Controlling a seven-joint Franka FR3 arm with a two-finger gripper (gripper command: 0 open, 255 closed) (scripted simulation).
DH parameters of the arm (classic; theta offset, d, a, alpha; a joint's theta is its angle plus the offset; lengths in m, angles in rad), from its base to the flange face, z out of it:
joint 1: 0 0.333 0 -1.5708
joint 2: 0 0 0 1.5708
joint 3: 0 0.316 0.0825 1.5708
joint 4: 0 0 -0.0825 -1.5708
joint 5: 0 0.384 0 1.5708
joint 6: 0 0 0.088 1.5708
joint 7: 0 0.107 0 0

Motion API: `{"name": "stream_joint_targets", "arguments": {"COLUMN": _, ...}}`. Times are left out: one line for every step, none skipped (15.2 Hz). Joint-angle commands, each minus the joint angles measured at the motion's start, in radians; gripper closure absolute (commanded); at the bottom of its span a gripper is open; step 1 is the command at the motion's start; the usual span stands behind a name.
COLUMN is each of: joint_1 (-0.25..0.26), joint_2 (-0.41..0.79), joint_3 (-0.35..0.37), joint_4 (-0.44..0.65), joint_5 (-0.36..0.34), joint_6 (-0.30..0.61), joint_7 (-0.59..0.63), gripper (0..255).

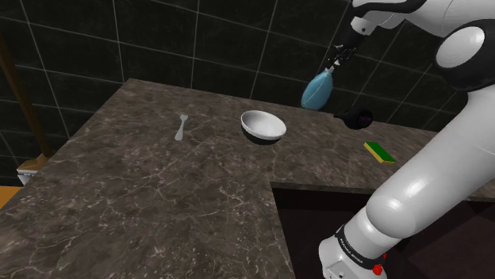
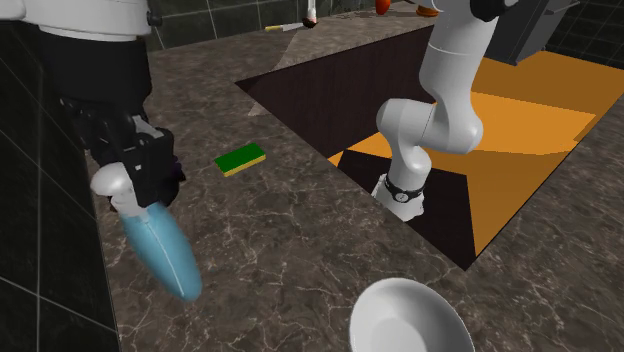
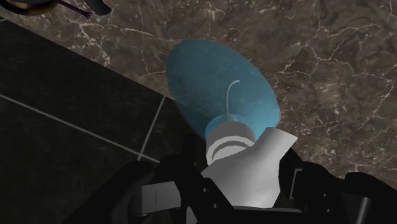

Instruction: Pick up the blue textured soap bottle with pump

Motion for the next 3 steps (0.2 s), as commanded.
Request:
{"name": "stream_joint_targets", "arguments": {"joint_1": -0.002, "joint_2": 0.011, "joint_3": -0.002, "joint_4": 0.043, "joint_5": 0.006, "joint_6": -0.034, "joint_7": -0.002, "gripper": 255}}
{"name": "stream_joint_targets", "arguments": {"joint_1": -0.002, "joint_2": 0.011, "joint_3": -0.002, "joint_4": 0.045, "joint_5": 0.006, "joint_6": -0.036, "joint_7": -0.002, "gripper": 255}}
{"name": "stream_joint_targets", "arguments": {"joint_1": -0.002, "joint_2": 0.011, "joint_3": -0.002, "joint_4": 0.045, "joint_5": 0.006, "joint_6": -0.036, "joint_7": -0.002, "gripper": 255}}
